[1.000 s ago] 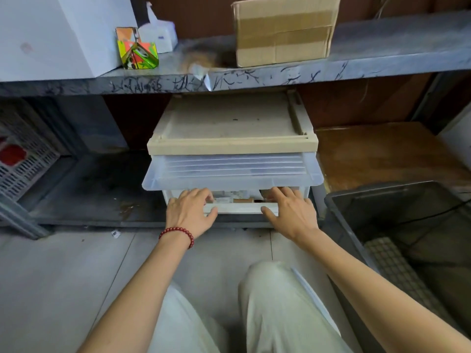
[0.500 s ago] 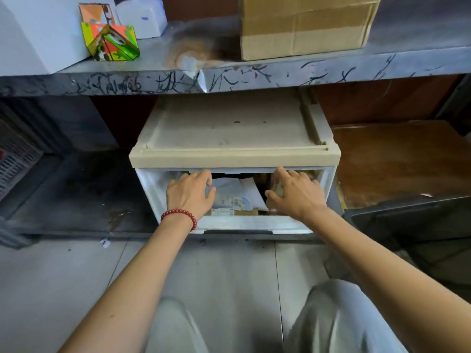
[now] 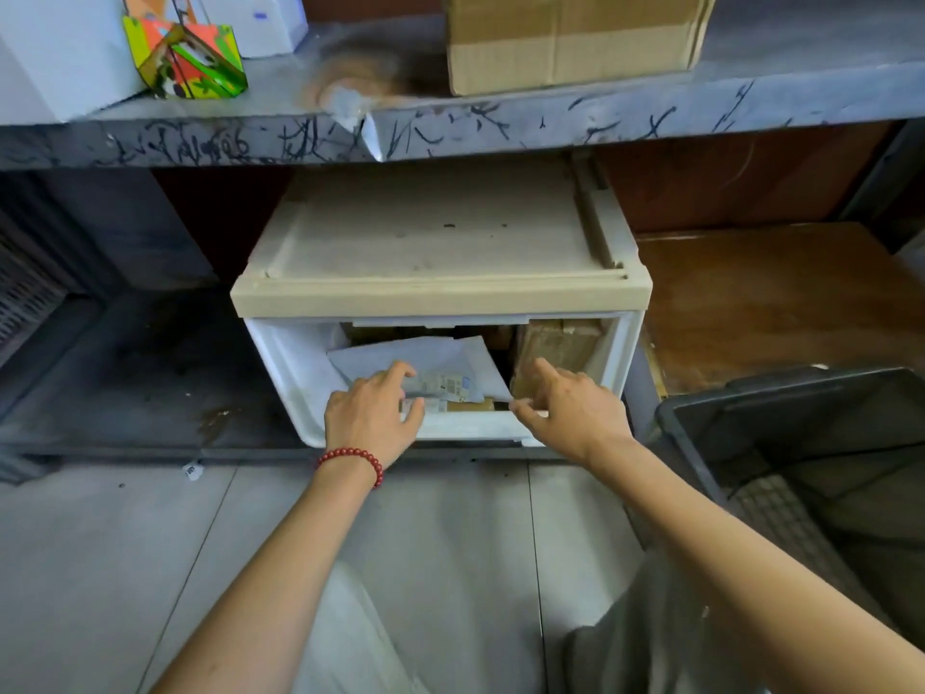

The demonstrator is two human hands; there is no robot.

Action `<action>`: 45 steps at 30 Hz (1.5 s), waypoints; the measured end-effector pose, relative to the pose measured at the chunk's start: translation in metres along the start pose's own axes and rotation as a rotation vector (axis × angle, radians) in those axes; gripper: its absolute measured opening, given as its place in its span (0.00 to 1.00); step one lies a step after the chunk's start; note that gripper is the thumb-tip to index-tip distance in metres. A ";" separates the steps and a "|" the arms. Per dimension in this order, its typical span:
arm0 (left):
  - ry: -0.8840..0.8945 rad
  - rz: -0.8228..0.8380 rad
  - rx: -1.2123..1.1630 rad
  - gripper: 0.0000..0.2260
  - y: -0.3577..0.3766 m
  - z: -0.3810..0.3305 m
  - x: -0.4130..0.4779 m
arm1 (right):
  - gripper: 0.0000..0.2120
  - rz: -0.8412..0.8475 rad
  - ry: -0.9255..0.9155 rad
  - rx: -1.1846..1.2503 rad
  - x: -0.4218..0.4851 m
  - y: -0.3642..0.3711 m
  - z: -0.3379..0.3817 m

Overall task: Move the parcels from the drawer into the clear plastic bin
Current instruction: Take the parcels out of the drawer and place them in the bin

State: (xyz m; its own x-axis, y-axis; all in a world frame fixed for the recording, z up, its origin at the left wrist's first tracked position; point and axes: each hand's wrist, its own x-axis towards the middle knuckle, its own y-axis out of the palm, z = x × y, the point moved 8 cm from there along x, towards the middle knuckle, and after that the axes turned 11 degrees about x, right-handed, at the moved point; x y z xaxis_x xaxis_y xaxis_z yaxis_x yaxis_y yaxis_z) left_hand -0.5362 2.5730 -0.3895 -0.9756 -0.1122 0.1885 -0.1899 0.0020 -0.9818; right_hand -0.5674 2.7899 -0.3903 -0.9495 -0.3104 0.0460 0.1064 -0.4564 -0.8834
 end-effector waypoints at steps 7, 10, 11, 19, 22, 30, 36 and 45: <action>-0.043 0.099 0.001 0.18 0.035 0.014 -0.035 | 0.18 0.040 0.012 0.212 -0.005 0.018 0.001; -0.054 0.053 0.002 0.17 0.030 0.024 -0.023 | 0.17 0.011 0.001 0.277 0.005 0.024 0.013; -0.063 0.076 0.012 0.17 0.034 0.029 -0.020 | 0.18 0.016 -0.005 0.250 0.009 0.029 0.017; -0.064 0.154 0.104 0.26 0.070 0.036 0.008 | 0.30 0.034 -0.016 0.212 0.054 0.080 0.042; -0.093 0.130 0.077 0.29 0.073 0.050 0.031 | 0.35 0.025 0.001 0.280 0.069 0.093 0.039; -0.072 -0.012 -0.004 0.34 0.080 0.083 0.057 | 0.26 -0.079 0.040 0.357 0.102 0.098 0.022; -0.033 0.021 0.070 0.28 0.085 0.077 0.066 | 0.12 -0.024 -0.086 0.259 0.099 0.102 0.034; 0.031 0.077 0.050 0.03 0.084 0.071 0.047 | 0.05 0.201 -0.001 0.074 0.083 0.115 0.017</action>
State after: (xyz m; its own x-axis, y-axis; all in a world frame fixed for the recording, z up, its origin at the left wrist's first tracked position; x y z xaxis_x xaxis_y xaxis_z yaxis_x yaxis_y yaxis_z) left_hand -0.5904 2.4975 -0.4644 -0.9902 -0.0824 0.1126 -0.1096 -0.0406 -0.9932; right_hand -0.6288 2.6977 -0.4799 -0.9068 -0.4019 -0.1269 0.3148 -0.4455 -0.8381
